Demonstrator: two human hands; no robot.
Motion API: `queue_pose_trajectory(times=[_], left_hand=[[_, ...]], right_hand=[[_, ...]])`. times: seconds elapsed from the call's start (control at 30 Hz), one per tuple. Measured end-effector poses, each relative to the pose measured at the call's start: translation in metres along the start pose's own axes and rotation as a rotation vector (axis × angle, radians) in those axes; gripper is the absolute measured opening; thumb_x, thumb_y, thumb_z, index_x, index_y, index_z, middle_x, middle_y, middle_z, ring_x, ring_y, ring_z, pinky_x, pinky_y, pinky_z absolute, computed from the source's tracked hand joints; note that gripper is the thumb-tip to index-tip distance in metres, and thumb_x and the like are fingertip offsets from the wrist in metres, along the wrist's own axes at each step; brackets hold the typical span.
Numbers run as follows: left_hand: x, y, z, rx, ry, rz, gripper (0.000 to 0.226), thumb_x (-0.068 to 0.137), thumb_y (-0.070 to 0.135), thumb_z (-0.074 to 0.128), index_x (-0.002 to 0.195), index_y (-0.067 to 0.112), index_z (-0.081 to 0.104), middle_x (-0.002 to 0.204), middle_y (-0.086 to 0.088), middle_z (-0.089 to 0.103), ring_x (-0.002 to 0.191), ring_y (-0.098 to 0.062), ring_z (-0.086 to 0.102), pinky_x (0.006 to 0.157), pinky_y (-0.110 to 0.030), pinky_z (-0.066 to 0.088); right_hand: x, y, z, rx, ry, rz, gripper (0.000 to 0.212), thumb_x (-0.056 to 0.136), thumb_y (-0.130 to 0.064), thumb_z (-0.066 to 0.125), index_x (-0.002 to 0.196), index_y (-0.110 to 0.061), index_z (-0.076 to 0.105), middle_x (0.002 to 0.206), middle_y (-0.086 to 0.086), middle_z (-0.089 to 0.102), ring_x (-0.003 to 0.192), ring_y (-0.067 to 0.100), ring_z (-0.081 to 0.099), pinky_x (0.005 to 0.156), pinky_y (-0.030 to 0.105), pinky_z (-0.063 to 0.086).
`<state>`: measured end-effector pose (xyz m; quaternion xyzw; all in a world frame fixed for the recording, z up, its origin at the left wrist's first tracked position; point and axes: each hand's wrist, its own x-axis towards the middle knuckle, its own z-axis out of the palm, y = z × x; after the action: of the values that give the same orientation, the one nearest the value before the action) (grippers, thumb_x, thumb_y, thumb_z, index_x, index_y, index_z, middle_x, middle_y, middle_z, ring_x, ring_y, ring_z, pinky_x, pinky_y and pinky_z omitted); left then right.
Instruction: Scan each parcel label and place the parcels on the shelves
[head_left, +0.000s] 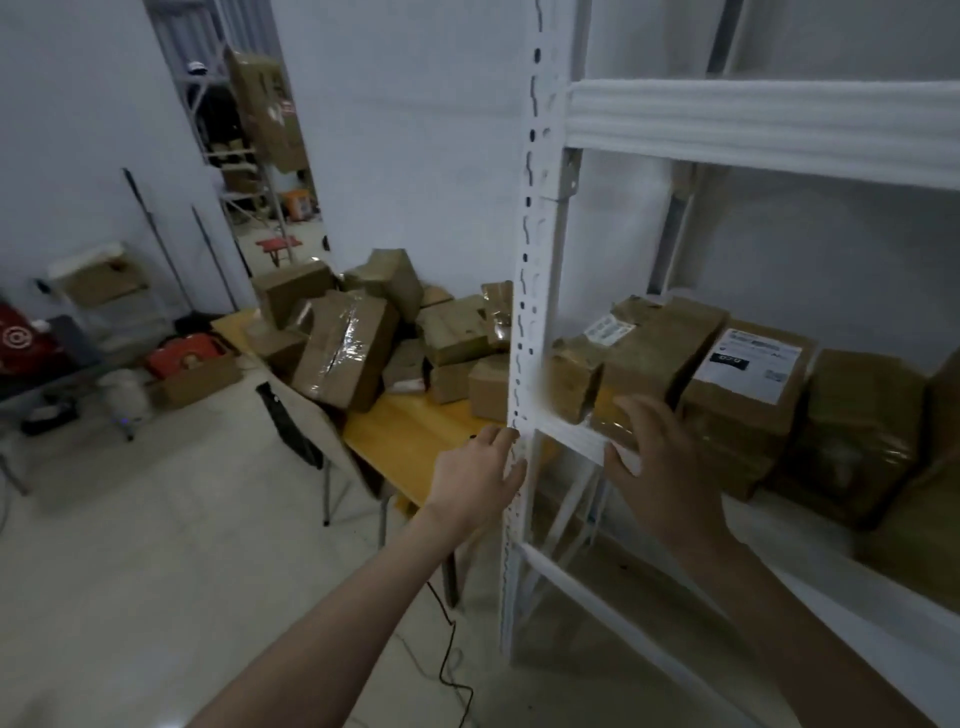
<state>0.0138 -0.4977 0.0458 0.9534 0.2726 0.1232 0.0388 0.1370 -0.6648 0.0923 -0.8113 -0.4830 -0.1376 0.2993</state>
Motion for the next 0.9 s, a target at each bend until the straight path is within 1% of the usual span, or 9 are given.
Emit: queue_pose_trajectory(times=[0.1, 0.13, 0.17, 0.23, 0.33, 0.5, 0.6, 0.73, 0.9], left_hand=[[-0.001, -0.056, -0.006, 0.04, -0.024, -0.009, 0.039, 0.099, 0.049, 0.036, 0.126, 0.022, 0.046, 0.121, 0.002, 0.052, 0.086, -0.02, 0.062, 0.049, -0.028, 0.034], [-0.001, -0.077, -0.007, 0.051, -0.022, -0.01, 0.04, 0.099, 0.049, 0.037, 0.127, 0.022, 0.047, 0.121, 0.002, 0.053, 0.085, -0.019, 0.062, 0.049, -0.028, 0.037], [-0.001, -0.099, -0.009, 0.062, -0.017, -0.009, 0.042, 0.099, 0.049, 0.037, 0.129, 0.021, 0.047, 0.121, 0.001, 0.053, 0.085, -0.019, 0.062, 0.051, -0.029, 0.042], [0.0, -0.144, -0.014, 0.077, -0.008, -0.007, 0.043, 0.098, 0.05, 0.038, 0.13, 0.021, 0.046, 0.121, 0.001, 0.054, 0.085, -0.019, 0.062, 0.058, -0.033, 0.052], [0.004, -0.211, -0.022, 0.098, -0.005, 0.003, 0.043, 0.097, 0.049, 0.041, 0.129, 0.02, 0.046, 0.119, -0.001, 0.054, 0.09, -0.021, 0.062, 0.067, -0.038, 0.056], [0.015, -0.301, -0.042, 0.119, -0.019, -0.011, 0.04, 0.098, 0.045, 0.044, 0.129, 0.02, 0.048, 0.12, -0.001, 0.055, 0.095, -0.019, 0.062, 0.068, -0.032, 0.056], [0.024, -0.339, -0.048, 0.122, -0.028, -0.011, 0.037, 0.1, 0.043, 0.041, 0.128, 0.02, 0.048, 0.119, -0.001, 0.055, 0.092, -0.017, 0.061, 0.062, -0.026, 0.051], [0.047, -0.383, -0.047, 0.118, -0.007, -0.021, 0.035, 0.1, 0.042, 0.04, 0.126, 0.02, 0.05, 0.114, 0.0, 0.055, 0.09, -0.016, 0.059, 0.054, -0.021, 0.033], [0.085, -0.431, -0.032, 0.14, -0.055, -0.047, 0.035, 0.099, 0.041, 0.041, 0.125, 0.018, 0.05, 0.114, 0.0, 0.056, 0.085, -0.017, 0.06, 0.051, -0.023, 0.031]], right_hand=[[0.023, -0.043, 0.042, 0.005, -0.067, 0.011, 0.044, 0.09, -0.021, 0.063, 0.131, -0.013, 0.051, 0.131, 0.003, 0.053, 0.112, 0.019, 0.057, 0.075, 0.018, 0.047], [0.03, -0.058, 0.059, 0.006, -0.093, 0.016, 0.045, 0.091, -0.023, 0.062, 0.134, -0.015, 0.049, 0.133, 0.002, 0.051, 0.114, 0.018, 0.056, 0.075, 0.019, 0.049], [0.038, -0.073, 0.075, -0.002, -0.116, 0.018, 0.047, 0.092, -0.024, 0.06, 0.136, -0.015, 0.048, 0.136, 0.002, 0.049, 0.118, 0.019, 0.054, 0.078, 0.025, 0.052], [0.054, -0.105, 0.108, -0.031, -0.161, 0.018, 0.048, 0.093, -0.025, 0.058, 0.138, -0.015, 0.045, 0.139, 0.004, 0.046, 0.123, 0.022, 0.049, 0.087, 0.033, 0.051], [0.08, -0.149, 0.156, -0.086, -0.209, 0.022, 0.048, 0.095, -0.027, 0.054, 0.141, -0.018, 0.041, 0.14, 0.002, 0.043, 0.124, 0.019, 0.045, 0.088, 0.027, 0.047], [0.116, -0.204, 0.223, -0.114, -0.297, 0.038, 0.049, 0.096, -0.028, 0.051, 0.142, -0.02, 0.037, 0.139, 0.0, 0.042, 0.123, 0.018, 0.044, 0.087, 0.025, 0.047], [0.135, -0.225, 0.253, -0.121, -0.33, 0.042, 0.047, 0.095, -0.026, 0.052, 0.14, -0.02, 0.038, 0.136, 0.0, 0.044, 0.119, 0.017, 0.047, 0.082, 0.022, 0.045], [0.169, -0.244, 0.287, -0.155, -0.357, 0.014, 0.045, 0.096, -0.027, 0.051, 0.139, -0.021, 0.038, 0.137, 0.001, 0.042, 0.12, 0.017, 0.047, 0.083, 0.024, 0.047], [0.215, -0.251, 0.337, -0.136, -0.402, 0.053, 0.047, 0.096, -0.03, 0.051, 0.14, -0.021, 0.036, 0.137, 0.002, 0.043, 0.123, 0.019, 0.045, 0.088, 0.03, 0.051]])
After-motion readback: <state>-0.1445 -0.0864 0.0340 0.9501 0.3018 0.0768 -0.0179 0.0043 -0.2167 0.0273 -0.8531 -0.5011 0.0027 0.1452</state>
